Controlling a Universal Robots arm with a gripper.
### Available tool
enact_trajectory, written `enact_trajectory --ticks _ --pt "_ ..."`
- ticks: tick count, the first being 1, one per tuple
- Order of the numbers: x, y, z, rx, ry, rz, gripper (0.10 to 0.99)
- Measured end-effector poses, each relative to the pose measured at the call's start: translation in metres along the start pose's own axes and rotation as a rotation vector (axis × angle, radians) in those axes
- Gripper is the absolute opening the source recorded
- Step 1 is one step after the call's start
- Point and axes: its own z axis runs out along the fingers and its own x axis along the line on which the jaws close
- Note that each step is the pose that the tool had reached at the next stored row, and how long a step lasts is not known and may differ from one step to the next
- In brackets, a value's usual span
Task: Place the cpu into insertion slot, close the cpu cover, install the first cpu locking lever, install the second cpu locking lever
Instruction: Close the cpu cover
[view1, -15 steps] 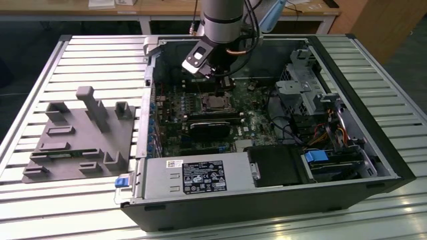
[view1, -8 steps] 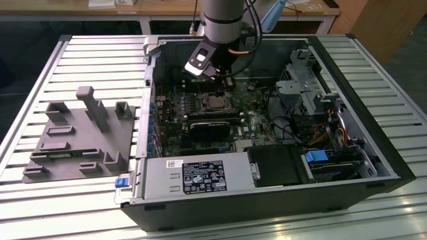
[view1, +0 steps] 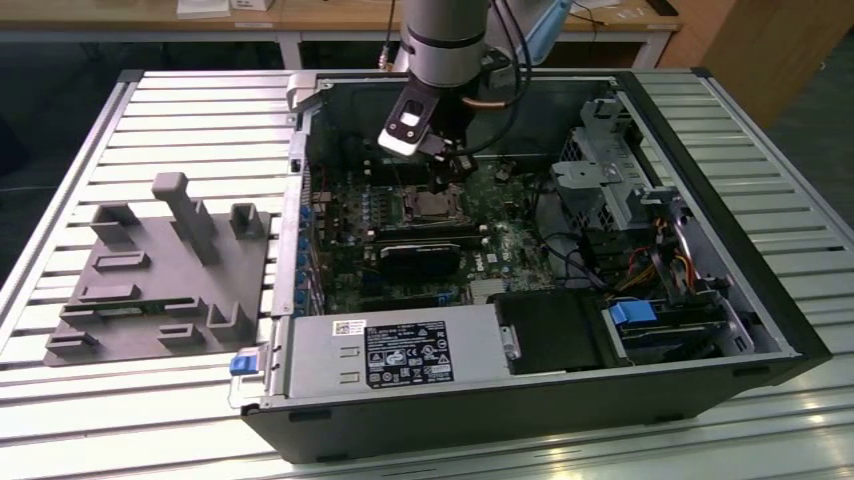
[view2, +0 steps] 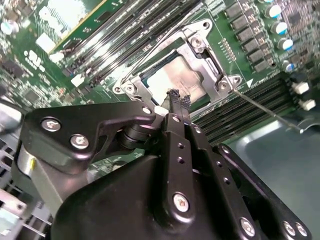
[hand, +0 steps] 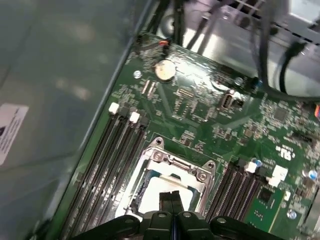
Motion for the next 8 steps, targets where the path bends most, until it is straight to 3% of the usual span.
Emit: enact_trajectory --ticks 8 --pt "0.0000 0.0000 0.0001 0.000 0.0061 -0.137 0.102"
